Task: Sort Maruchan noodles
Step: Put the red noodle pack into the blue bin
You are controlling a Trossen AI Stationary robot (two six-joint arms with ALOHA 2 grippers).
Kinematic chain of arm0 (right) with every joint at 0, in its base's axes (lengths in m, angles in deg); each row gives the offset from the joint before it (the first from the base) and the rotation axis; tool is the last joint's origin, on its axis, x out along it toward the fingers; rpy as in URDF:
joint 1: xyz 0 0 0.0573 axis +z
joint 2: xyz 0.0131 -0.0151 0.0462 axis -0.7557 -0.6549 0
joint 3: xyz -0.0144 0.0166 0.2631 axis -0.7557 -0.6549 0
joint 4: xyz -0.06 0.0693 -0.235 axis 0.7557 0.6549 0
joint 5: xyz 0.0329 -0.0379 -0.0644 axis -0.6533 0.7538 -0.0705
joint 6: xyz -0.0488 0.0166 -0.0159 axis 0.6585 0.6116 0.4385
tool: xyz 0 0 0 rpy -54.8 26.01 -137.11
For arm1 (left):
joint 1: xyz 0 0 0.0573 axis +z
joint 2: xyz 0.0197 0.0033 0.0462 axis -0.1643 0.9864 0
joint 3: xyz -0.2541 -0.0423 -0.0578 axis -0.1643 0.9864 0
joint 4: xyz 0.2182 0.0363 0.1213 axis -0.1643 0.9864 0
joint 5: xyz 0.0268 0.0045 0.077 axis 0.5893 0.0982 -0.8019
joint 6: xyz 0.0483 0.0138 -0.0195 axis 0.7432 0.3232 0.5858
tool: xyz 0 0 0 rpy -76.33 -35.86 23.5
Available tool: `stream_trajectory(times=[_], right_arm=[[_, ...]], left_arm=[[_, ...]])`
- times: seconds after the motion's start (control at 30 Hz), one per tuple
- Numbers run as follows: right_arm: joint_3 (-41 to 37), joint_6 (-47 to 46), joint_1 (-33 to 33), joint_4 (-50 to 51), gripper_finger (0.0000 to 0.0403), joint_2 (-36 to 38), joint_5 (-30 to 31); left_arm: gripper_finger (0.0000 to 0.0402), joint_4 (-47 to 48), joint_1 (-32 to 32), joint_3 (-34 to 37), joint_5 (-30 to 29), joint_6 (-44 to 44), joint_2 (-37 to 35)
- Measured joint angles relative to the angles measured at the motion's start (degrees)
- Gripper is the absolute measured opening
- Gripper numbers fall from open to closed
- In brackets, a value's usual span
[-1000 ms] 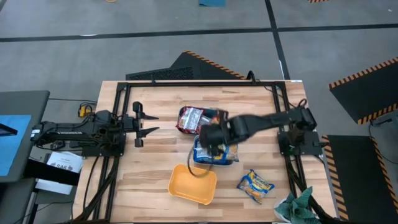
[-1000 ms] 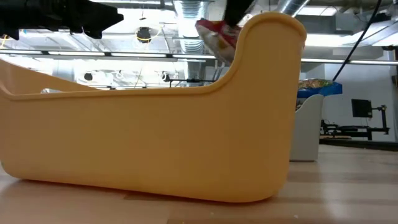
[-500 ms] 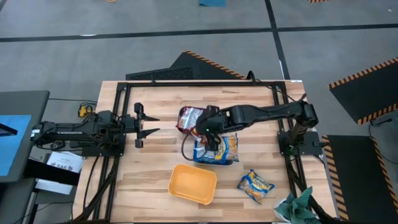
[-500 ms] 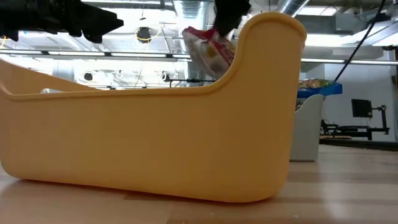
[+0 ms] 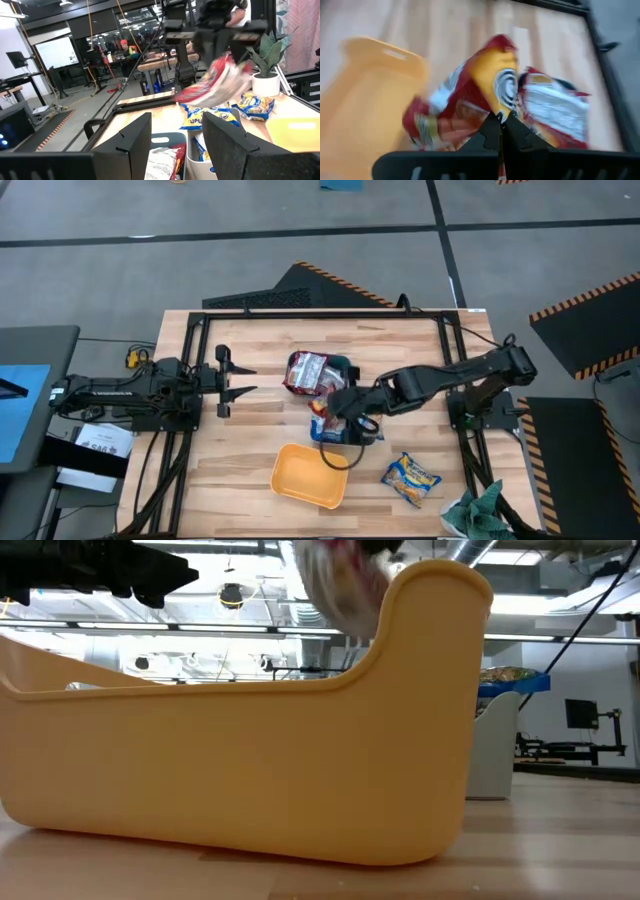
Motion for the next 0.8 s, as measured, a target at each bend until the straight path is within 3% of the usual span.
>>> stream_trajectory(times=[0.3, 0.53, 0.8], right_arm=[[-6.4, 12.2, -9.9, -5.4, 0.0014, -0.9, -0.1], [-7.3, 26.2, -18.3, -4.8, 0.0014, -0.8, -8.9], [-7.3, 43.7, -20.9, -4.6, 0.0014, -0.8, -16.4]], left_arm=[[0.0165, -0.2, 0.0, 0.0, 0.0, 0.9, 0.0], [0.0165, -0.2, 0.0, 0.0, 0.0, 0.9, 0.0], [0.0165, -0.2, 0.0, 0.0, 0.0, 0.9, 0.0]])
